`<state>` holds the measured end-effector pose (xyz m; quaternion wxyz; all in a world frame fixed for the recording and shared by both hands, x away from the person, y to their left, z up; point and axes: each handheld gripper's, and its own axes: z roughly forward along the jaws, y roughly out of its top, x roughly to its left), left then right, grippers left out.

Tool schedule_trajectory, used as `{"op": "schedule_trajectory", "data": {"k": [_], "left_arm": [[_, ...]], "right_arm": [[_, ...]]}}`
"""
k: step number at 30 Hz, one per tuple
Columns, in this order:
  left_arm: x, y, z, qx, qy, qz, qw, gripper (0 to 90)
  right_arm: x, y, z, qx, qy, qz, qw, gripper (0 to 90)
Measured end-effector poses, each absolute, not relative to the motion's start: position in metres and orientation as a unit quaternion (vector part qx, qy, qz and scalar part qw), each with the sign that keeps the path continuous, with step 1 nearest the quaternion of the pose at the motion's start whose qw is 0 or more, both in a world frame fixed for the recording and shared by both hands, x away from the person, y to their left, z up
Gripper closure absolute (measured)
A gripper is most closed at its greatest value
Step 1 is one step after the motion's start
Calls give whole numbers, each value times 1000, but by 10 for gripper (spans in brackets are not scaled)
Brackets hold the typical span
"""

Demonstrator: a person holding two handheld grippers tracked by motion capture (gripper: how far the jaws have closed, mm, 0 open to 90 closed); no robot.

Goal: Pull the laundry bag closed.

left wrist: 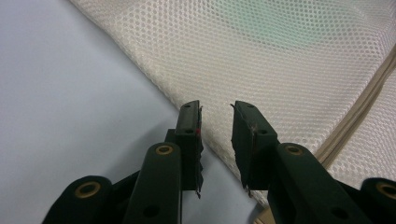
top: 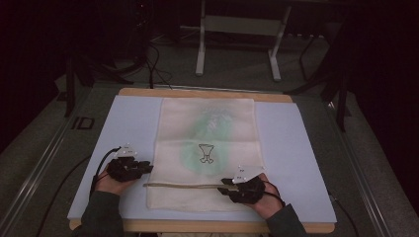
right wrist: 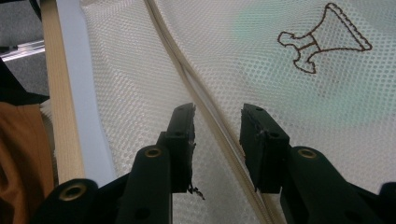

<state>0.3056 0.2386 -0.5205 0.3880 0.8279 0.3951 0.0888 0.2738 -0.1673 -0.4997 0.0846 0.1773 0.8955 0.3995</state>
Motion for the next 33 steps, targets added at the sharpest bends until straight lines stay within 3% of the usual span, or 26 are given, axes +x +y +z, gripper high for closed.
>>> {"op": "schedule_trajectory", "data": {"k": [33], "left_arm": [[306, 240, -521, 827, 395, 89, 390, 720]], "right_arm": [[279, -126, -491, 132, 901, 405, 82, 670]]}}
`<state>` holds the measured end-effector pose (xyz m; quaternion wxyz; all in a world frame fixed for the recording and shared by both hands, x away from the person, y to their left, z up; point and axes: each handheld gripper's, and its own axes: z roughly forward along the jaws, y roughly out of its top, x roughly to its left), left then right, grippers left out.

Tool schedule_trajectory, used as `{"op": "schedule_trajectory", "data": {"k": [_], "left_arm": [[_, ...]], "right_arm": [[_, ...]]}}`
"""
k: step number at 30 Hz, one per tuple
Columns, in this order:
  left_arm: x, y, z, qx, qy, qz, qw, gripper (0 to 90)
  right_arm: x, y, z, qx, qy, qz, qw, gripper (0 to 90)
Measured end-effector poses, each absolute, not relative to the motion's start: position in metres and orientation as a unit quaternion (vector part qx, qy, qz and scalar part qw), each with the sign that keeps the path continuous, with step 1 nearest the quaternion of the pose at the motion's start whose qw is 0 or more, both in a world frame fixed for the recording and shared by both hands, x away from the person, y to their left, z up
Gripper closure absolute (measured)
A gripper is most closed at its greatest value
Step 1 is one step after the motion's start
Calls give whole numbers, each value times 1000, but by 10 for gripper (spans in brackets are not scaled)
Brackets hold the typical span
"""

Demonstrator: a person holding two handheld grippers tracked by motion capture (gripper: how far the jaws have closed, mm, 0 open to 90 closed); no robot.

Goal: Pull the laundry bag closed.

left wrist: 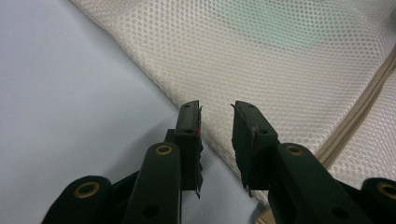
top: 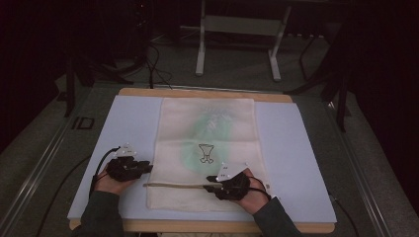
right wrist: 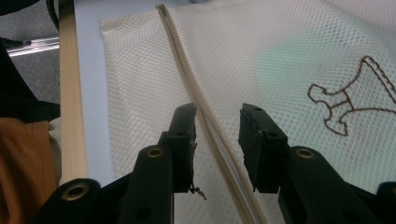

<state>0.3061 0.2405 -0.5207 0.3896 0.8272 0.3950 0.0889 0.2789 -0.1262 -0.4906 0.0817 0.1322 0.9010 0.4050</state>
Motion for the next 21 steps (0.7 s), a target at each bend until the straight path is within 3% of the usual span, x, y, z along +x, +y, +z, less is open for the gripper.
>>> {"op": "schedule_trajectory", "data": {"k": [21], "left_arm": [[306, 241, -521, 827, 396, 88, 390, 719]], "right_arm": [[281, -98, -487, 106, 905, 404, 75, 675]]}}
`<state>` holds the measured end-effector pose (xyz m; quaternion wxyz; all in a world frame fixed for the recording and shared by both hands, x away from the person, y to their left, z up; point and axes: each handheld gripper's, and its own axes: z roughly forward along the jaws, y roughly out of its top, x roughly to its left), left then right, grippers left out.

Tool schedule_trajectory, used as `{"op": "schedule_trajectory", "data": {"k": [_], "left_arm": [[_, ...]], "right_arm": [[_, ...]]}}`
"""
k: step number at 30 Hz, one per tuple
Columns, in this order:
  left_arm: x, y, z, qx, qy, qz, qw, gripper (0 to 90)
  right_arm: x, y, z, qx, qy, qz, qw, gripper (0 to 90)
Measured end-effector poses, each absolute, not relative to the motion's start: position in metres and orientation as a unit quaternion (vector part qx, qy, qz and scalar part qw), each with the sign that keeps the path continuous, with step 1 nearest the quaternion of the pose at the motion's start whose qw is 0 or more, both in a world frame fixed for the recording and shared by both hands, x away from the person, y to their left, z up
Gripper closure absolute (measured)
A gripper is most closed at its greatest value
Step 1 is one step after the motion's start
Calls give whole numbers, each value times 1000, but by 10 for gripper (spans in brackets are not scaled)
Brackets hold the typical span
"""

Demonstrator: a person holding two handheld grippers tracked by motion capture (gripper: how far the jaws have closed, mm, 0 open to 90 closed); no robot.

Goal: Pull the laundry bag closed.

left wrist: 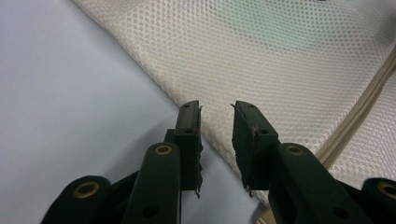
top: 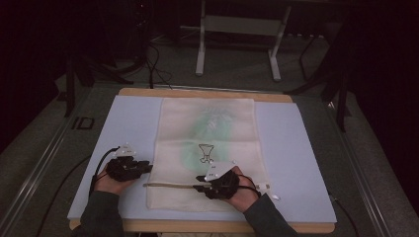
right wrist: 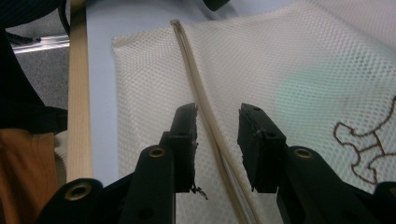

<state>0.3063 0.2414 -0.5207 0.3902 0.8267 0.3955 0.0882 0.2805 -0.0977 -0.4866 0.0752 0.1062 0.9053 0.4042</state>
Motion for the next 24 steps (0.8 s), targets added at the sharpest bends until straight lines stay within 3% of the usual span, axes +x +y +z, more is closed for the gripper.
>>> {"op": "schedule_trajectory", "data": {"k": [24], "left_arm": [[306, 242, -521, 826, 396, 88, 391, 716]], "right_arm": [[284, -56, -494, 81, 909, 405, 55, 685]]}}
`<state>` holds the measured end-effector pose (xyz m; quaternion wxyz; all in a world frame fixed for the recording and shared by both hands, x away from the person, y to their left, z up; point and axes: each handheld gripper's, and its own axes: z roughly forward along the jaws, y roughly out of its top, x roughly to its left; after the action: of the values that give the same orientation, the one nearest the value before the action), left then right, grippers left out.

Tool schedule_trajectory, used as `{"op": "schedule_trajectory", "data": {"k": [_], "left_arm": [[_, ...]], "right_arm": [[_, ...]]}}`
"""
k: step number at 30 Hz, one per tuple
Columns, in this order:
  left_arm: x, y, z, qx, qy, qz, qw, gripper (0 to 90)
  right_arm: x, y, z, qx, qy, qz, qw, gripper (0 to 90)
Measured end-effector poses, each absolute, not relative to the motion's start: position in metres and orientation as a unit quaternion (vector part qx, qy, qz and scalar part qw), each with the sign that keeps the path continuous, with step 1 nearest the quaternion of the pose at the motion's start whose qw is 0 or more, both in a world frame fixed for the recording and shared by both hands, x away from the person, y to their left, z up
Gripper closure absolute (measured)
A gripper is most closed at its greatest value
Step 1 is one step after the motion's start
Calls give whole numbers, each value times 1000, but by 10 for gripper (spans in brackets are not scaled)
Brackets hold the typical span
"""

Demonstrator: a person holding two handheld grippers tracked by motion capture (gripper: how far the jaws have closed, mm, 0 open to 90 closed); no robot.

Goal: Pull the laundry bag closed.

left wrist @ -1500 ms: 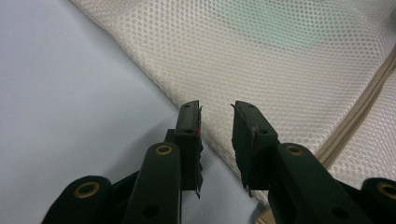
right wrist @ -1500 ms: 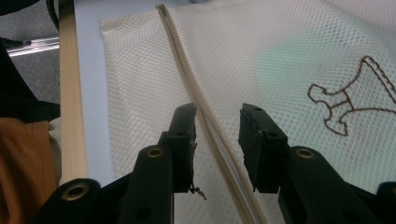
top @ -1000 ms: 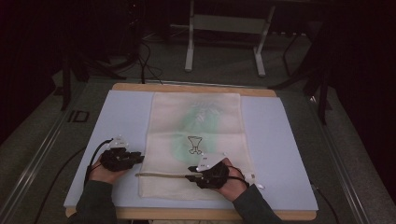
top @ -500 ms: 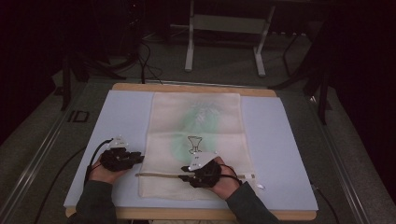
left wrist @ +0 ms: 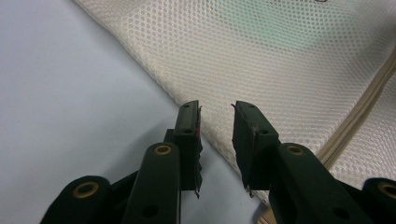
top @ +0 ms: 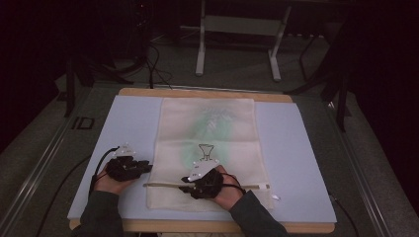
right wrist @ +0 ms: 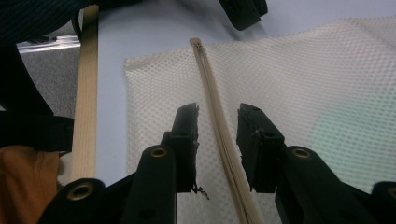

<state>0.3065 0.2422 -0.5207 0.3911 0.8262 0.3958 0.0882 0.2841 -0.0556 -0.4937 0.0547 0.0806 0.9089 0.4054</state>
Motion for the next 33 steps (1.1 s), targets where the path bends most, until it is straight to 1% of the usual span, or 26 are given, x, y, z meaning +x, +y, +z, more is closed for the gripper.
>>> {"op": "schedule_trajectory", "data": {"k": [18, 28, 33], "left_arm": [[307, 241, -521, 827, 394, 88, 391, 714], [307, 242, -520, 824, 395, 87, 396, 713], [307, 242, -521, 825, 395, 87, 395, 712]], "right_arm": [[288, -22, -498, 61, 914, 399, 42, 731], [289, -3, -502, 60, 913, 401, 44, 811], [290, 8, -504, 54, 913, 403, 38, 834]]}}
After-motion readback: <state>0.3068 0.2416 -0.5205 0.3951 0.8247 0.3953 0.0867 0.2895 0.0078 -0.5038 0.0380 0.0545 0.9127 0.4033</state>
